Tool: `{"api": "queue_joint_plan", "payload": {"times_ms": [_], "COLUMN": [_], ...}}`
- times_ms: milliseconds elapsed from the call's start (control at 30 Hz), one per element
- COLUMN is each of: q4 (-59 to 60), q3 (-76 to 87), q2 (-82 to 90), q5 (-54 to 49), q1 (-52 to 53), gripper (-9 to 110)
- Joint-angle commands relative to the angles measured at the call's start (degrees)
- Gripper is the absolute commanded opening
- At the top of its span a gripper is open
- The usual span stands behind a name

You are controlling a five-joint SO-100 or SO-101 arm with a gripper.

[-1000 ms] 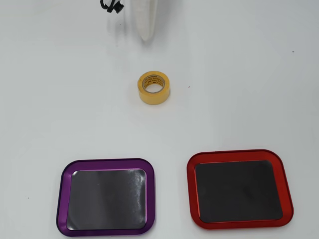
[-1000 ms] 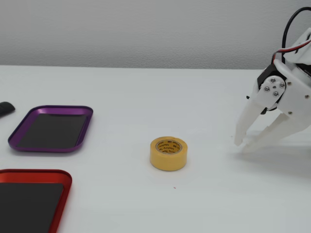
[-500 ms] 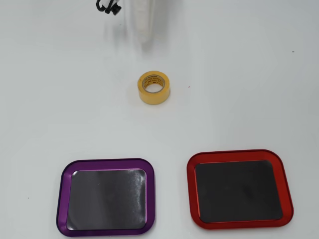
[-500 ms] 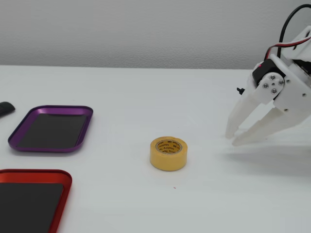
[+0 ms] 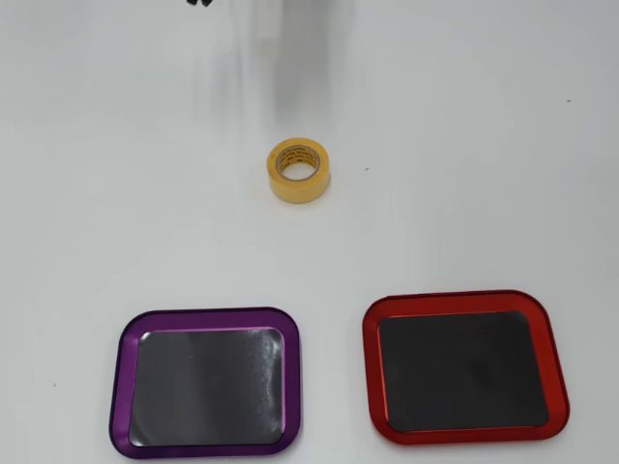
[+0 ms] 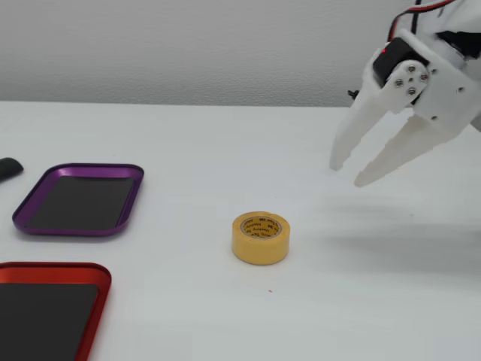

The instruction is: Grasp a tape and put it in the right purple dish.

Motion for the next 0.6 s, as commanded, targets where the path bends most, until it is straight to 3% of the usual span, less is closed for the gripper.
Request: {"api": "queue_joint_plan", "payload": {"times_ms": [0,267,567], "q4": [-0.3,-1.1,-2.0], "q3": [-10.6,-21.3,-23.5], "q2": [-13.1,-30.4,-36.8], "q5": [0.3,0.2,1.0], "q1": [-0.3,-0.5,-10.8], "gripper": [10,16,16]}}
